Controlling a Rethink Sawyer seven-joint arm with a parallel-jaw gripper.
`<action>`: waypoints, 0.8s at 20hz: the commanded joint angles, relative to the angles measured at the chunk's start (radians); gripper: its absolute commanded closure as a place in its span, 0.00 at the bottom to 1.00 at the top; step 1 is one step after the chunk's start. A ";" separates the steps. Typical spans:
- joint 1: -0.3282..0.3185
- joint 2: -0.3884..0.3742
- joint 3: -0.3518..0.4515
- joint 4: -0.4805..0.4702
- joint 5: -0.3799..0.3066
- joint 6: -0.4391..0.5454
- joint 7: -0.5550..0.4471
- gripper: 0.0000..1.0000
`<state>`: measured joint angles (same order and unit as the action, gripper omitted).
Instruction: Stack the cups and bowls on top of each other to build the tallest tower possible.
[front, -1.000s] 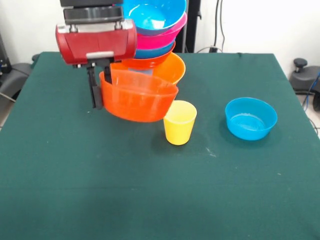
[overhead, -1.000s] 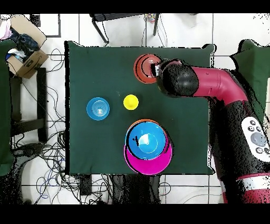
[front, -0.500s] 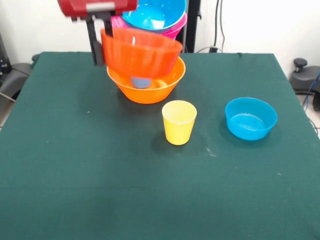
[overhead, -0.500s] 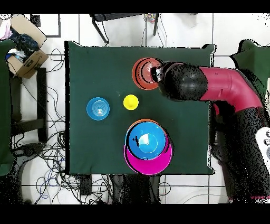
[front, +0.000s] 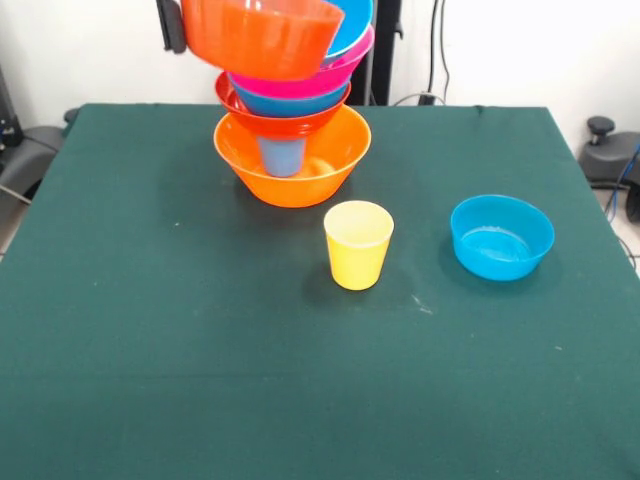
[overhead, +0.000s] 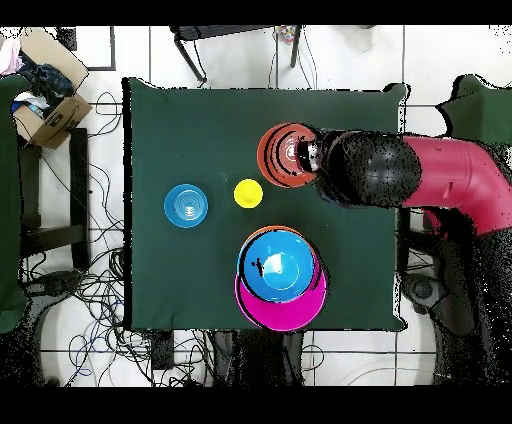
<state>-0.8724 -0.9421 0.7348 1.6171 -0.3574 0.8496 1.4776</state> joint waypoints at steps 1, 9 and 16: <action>-0.020 -0.036 0.093 0.146 0.010 0.095 -0.233 1.00; -0.038 -0.042 0.137 0.241 -0.011 0.033 -0.193 1.00; -0.111 -0.060 0.208 0.340 -0.017 -0.024 -0.195 1.00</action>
<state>-0.9578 -1.0038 0.8731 1.7937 -0.3519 0.8500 1.4776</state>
